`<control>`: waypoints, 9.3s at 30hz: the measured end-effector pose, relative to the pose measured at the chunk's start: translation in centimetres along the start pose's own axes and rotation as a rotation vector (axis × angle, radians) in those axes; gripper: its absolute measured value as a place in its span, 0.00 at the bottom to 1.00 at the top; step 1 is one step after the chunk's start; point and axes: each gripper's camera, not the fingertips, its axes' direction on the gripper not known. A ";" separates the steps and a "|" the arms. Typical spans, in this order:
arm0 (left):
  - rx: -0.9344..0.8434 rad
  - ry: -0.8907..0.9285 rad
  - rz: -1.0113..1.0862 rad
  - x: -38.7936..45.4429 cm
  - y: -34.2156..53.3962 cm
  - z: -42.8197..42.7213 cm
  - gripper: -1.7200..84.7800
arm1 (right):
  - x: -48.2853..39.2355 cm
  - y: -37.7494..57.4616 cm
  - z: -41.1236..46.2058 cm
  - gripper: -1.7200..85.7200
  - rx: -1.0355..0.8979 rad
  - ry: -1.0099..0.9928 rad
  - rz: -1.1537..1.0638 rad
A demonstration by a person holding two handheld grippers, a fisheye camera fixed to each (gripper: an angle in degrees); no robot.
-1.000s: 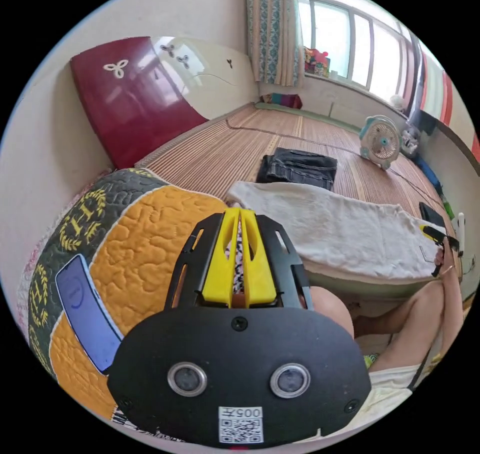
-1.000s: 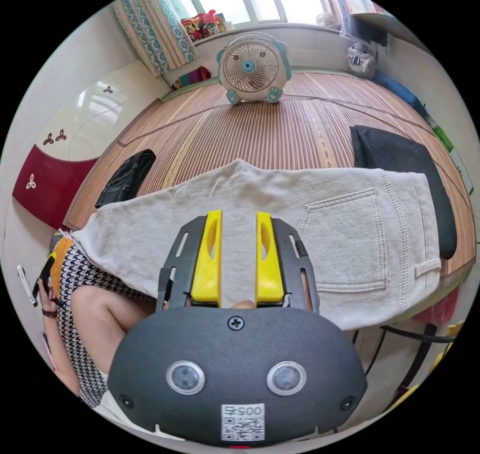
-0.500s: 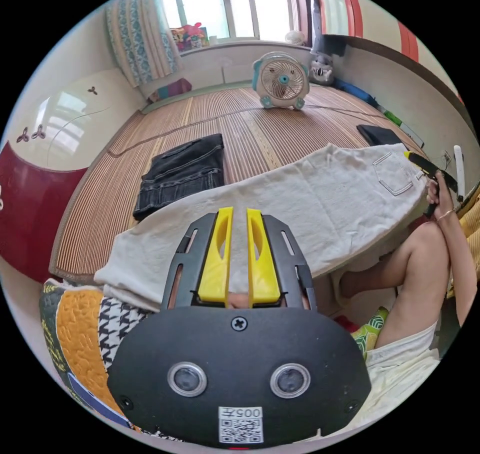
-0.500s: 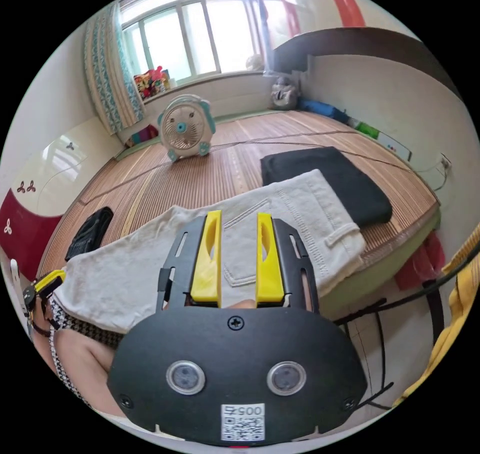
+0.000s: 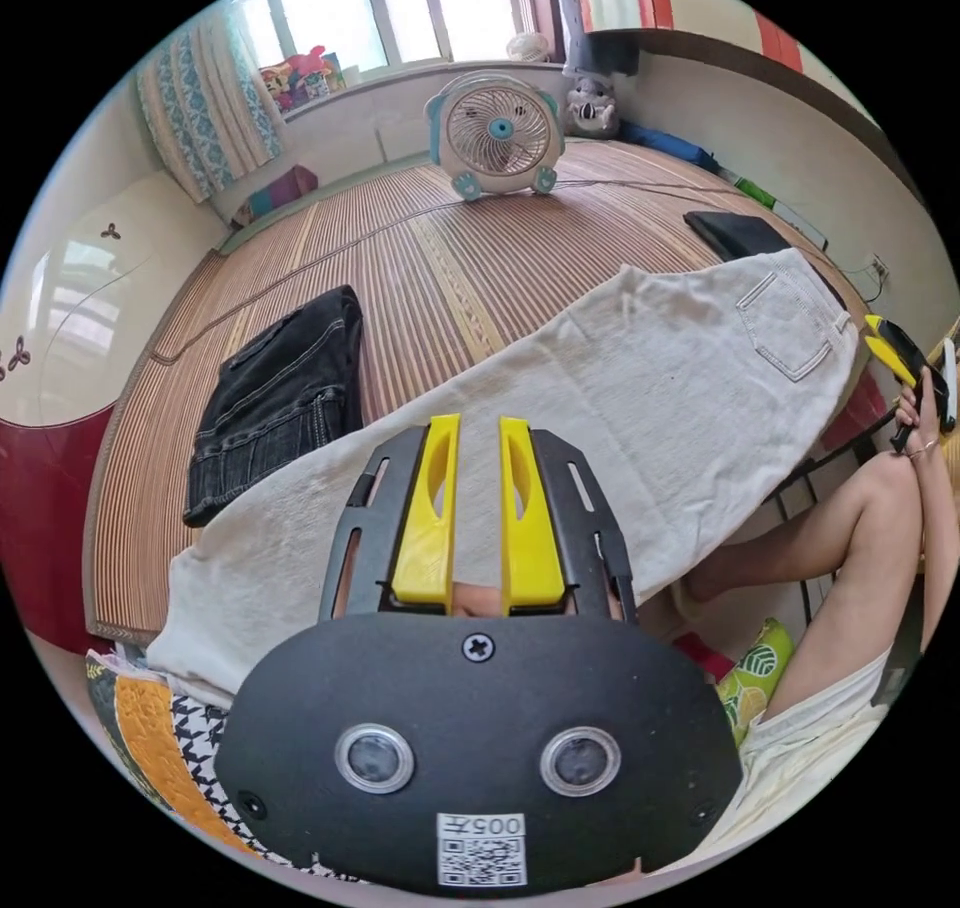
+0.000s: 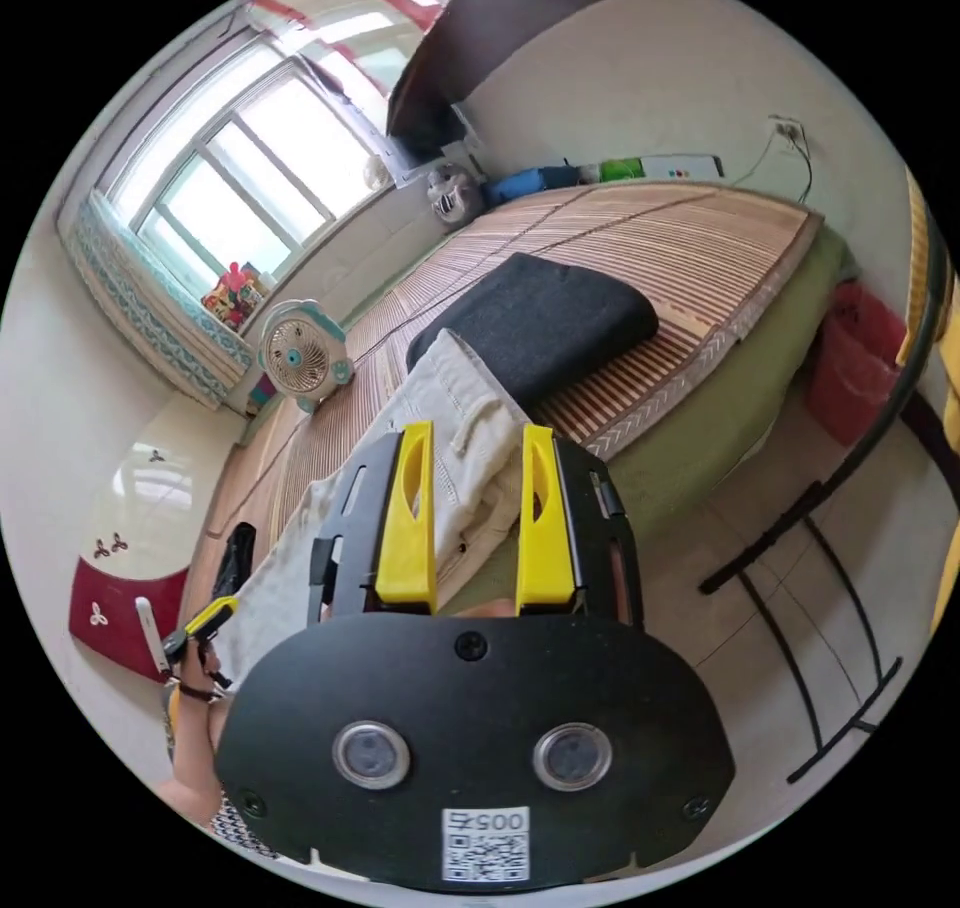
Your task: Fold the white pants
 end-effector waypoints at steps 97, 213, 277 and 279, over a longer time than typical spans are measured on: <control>-0.179 0.163 0.618 18.7 -8.8 5.9 0.04 | -23.6 5.6 8.6 0.03 0.058 0.065 -0.092; 0.366 -0.005 -0.412 -18.3 30.7 -24.6 0.05 | -12.6 -5.1 -4.0 0.01 -0.263 0.029 -0.303; -0.003 0.029 -0.007 20.1 12.3 -18.0 0.08 | -40.3 21.9 -12.9 0.01 -0.356 0.055 -0.837; -0.009 0.029 -0.009 20.5 12.0 -17.9 0.08 | -40.5 22.0 -13.1 0.01 -0.349 0.066 -0.841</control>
